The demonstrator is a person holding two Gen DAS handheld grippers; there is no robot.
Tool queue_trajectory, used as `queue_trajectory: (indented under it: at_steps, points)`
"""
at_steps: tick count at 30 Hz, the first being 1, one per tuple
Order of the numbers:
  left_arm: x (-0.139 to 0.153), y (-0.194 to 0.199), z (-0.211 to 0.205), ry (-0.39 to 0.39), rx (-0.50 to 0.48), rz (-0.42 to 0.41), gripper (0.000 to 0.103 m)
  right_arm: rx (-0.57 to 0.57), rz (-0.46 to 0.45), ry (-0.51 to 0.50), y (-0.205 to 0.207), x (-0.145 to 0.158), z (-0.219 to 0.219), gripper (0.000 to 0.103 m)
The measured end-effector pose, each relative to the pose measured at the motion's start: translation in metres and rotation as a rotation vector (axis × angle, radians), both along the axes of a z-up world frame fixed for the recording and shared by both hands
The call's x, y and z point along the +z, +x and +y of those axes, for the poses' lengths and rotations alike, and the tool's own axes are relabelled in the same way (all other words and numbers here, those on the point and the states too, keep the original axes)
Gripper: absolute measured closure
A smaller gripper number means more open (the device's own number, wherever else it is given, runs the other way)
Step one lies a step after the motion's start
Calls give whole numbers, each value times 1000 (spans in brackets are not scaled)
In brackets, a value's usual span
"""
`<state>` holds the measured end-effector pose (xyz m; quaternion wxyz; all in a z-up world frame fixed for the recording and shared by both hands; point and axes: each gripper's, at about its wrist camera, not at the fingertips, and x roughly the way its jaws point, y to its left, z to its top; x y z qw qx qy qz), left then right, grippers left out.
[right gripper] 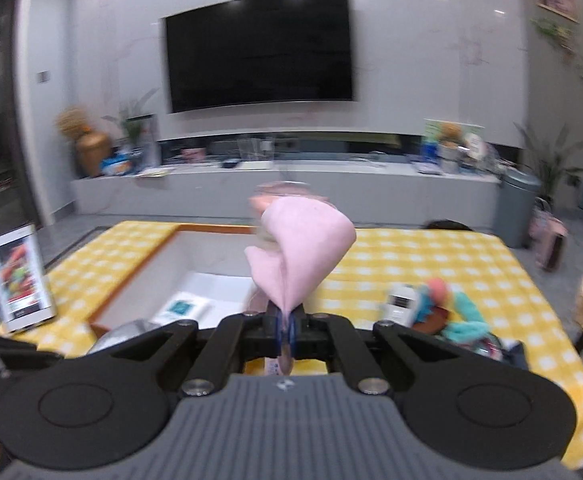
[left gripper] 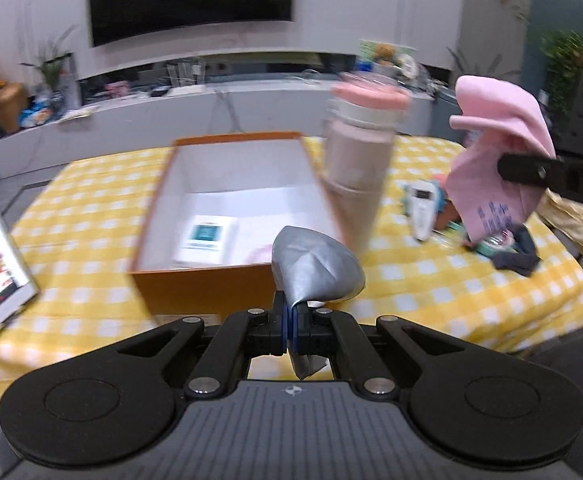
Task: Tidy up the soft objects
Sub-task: 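Lift the pink cloth and silver bag with both tools toward the orange box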
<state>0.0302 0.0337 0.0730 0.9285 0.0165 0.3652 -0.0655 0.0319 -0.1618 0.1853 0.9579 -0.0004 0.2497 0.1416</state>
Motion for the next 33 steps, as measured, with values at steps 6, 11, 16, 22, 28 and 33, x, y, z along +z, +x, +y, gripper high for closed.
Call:
queue_trajectory:
  at_steps: [6, 11, 16, 22, 28, 33]
  points:
    - [22, -5, 52, -10, 132, -77, 101, 156, -18, 21, 5, 3, 48, 103]
    - [35, 22, 78, -40, 194, -127, 101, 236, -60, -21, 28, -5, 81, 103]
    - [30, 71, 88, -81, 249, -122, 101, 226, 18, -49, 78, -30, 101, 103]
    - [-8, 112, 86, -28, 271, -52, 101, 197, 132, -121, 132, -75, 125, 103]
    - [-39, 120, 89, -29, 263, 34, 101, 235, 208, -197, 162, -108, 144, 103]
    - [-57, 118, 89, -16, 250, 107, 92, 247, 232, -233, 182, -119, 150, 103]
